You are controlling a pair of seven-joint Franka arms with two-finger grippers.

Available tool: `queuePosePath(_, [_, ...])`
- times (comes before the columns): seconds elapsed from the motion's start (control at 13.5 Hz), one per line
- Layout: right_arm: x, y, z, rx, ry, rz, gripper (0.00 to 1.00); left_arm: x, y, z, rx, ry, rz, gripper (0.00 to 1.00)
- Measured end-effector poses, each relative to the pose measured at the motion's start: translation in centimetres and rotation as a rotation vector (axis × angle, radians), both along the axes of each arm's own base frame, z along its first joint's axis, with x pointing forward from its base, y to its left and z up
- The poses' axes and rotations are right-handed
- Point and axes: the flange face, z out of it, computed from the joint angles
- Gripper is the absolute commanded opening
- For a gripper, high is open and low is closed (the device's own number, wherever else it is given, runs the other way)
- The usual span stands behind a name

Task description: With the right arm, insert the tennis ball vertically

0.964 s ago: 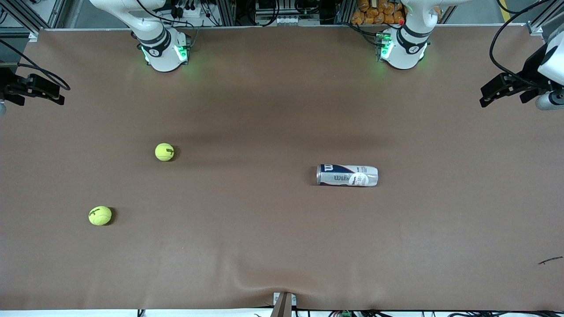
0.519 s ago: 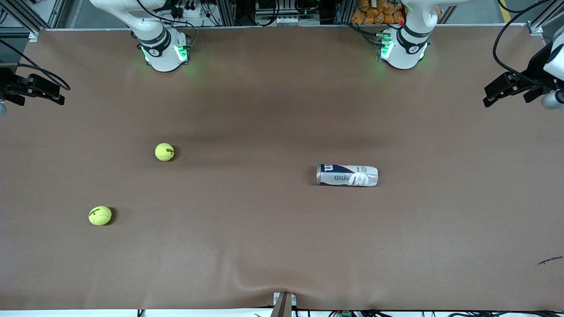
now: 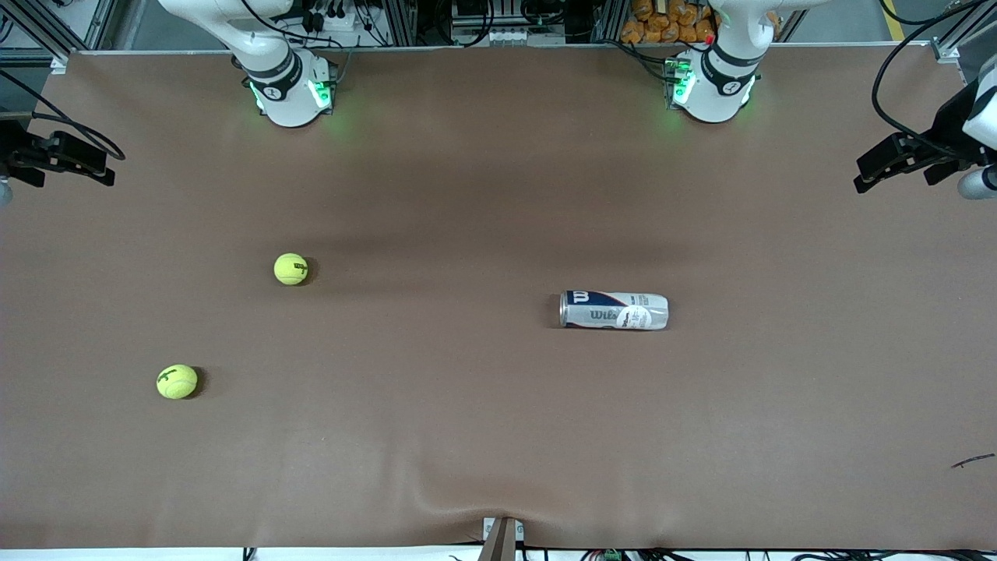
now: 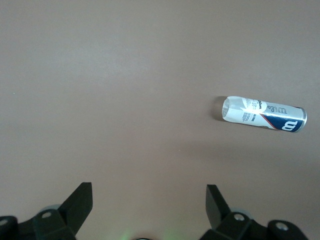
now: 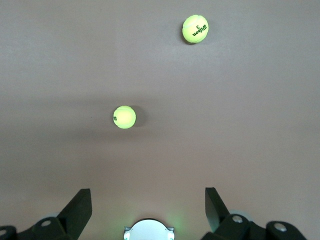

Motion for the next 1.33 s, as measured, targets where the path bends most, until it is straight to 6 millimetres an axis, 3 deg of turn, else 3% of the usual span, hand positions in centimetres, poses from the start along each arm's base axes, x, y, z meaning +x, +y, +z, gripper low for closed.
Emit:
queuePosePath(0.82, [0.0,0.0,-0.8,0.001,0.016,0.0,1.0,0.0,-2.3,-0.3,0.001,0.007,-0.043,1.0])
queuePosePath(1.11, [0.0,0.0,-1.0,0.001,0.02,0.0,1.0,-0.1,-4.6,-0.5,0.004,0.01,-0.085,1.0])
queuePosePath(1.33, [0.0,0.0,-1.1,0.001,0.021,0.0,1.0,0.6,-6.1,-1.8,0.014,0.032,-0.122,1.0])
